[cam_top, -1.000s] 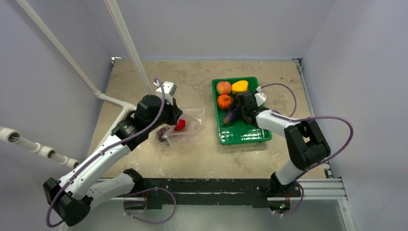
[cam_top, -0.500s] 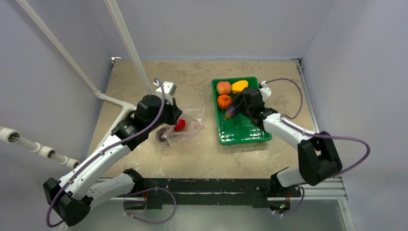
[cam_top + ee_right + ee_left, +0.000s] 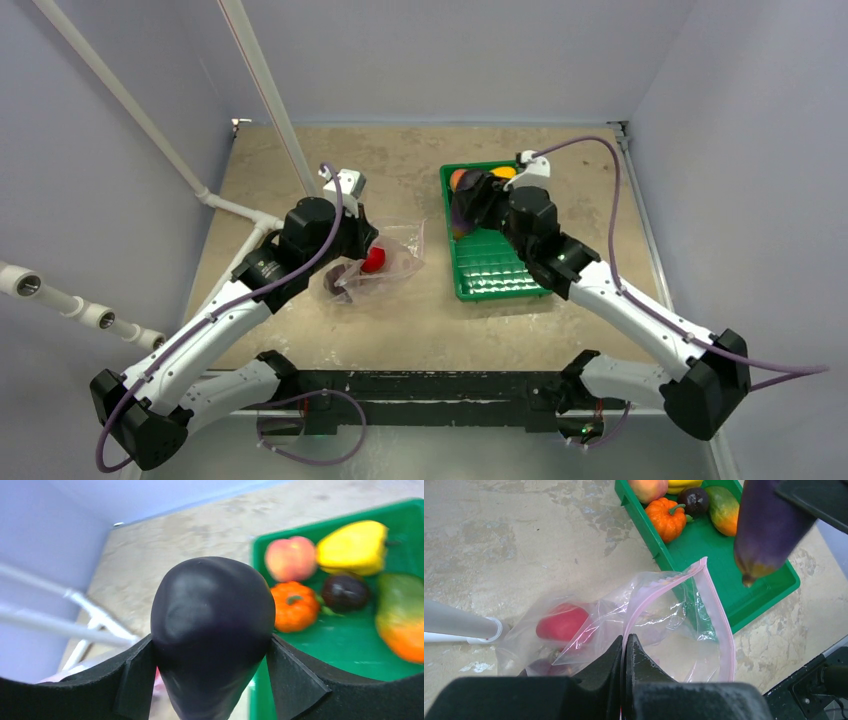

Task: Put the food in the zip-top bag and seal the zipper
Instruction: Pick up the fake vegetable from the bin, then place the fake vegetable in the zipper food storage bag.

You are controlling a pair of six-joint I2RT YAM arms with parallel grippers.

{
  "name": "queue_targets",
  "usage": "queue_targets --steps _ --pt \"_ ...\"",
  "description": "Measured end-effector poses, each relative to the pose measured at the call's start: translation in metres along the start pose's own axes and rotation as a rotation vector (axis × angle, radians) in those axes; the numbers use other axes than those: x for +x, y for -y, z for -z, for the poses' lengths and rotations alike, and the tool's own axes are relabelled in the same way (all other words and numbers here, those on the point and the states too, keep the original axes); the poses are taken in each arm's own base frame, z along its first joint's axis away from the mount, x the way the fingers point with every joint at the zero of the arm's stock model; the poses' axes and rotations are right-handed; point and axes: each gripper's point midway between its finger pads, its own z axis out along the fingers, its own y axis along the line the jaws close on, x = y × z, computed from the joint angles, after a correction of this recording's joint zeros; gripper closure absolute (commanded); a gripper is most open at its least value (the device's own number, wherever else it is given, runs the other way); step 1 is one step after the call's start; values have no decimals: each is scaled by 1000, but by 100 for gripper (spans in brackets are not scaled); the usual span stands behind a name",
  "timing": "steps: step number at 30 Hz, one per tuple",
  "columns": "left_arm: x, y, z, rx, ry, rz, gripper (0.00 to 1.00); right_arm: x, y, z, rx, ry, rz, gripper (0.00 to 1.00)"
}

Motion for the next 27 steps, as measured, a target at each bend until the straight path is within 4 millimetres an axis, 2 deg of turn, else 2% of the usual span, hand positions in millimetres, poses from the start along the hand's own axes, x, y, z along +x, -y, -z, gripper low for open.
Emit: queue_targets --steps 3,5,16,21,27 --pt "0 -1 0 -3 1 0 100 -4 -49 21 -142 22 69 100" --pt "0 -1 0 -4 1 0 100 -6 -69 35 -216 41 110 100" --pt "0 -1 0 -2 0 -9 100 -62 -135 110 -550 275 201 100" --pt "1 0 0 7 -3 -19 100 -57 -152 120 -657 324 234 100" --pt "-1 4 3 31 2 -22 100 -30 -161 118 -740 351 282 100"
